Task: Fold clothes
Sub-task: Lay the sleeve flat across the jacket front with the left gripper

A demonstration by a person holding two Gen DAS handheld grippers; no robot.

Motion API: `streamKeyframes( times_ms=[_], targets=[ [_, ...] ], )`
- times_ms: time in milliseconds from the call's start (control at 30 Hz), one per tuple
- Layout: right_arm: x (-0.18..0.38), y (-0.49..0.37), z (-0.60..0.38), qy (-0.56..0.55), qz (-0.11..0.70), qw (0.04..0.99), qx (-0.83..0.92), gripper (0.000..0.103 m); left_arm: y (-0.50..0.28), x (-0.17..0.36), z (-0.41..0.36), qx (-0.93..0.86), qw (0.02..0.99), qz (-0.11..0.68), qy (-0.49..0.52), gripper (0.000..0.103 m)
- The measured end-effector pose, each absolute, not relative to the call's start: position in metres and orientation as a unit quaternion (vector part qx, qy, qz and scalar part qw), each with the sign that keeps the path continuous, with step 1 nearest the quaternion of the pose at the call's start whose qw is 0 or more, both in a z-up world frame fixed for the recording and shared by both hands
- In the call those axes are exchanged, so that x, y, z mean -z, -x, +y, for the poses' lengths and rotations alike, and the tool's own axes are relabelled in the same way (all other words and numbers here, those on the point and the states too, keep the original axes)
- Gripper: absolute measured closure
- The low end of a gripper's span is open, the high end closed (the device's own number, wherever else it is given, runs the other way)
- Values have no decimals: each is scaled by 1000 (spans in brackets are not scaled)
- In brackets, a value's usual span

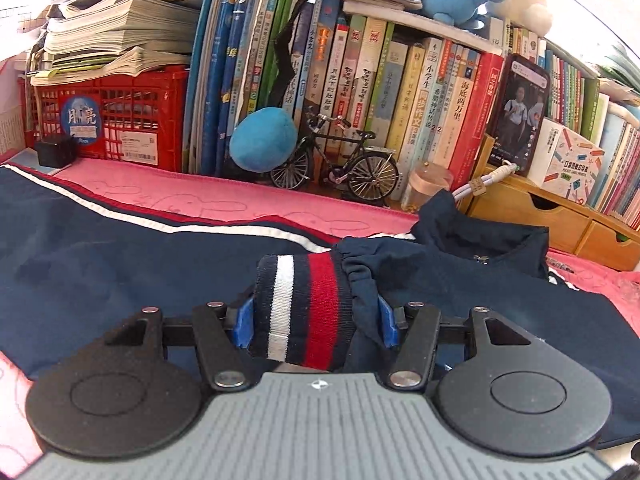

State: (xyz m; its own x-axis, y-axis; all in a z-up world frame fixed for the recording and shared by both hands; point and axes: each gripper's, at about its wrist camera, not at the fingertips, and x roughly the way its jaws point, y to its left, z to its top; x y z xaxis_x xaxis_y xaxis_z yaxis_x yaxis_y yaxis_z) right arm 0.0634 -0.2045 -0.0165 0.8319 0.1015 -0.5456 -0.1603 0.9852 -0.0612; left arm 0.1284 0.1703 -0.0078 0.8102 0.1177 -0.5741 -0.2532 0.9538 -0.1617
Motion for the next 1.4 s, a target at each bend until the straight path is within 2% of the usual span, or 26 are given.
streamKeyframes(
  times_ms=[167,300,667,867,1133,1233,1333,1400],
  targets=[
    [17,-64,-204,54,284,955,-64,0,-120,27,186,-98,935,317,123,42],
    [18,-68,-212,64,285,956,-39,0,-118,32,175,-98,940,317,75,37],
    [27,-92,-262,126,280,949,75,0,-124,35,166,-70,940,331,48,7],
    [31,-100,-282,96,307,944,77,0,-124,35,165,-58,939,335,46,2],
    [27,-104,-303,55,347,935,49,0,-124,36,164,-47,939,339,45,0],
    [23,-95,-307,82,345,933,55,0,-124,36,165,-41,939,338,47,0],
    [30,-92,-314,154,339,913,166,0,-124,36,165,-44,939,338,49,0],
    [27,-82,-327,133,336,916,172,0,-123,36,166,-44,939,337,53,0]
  ],
)
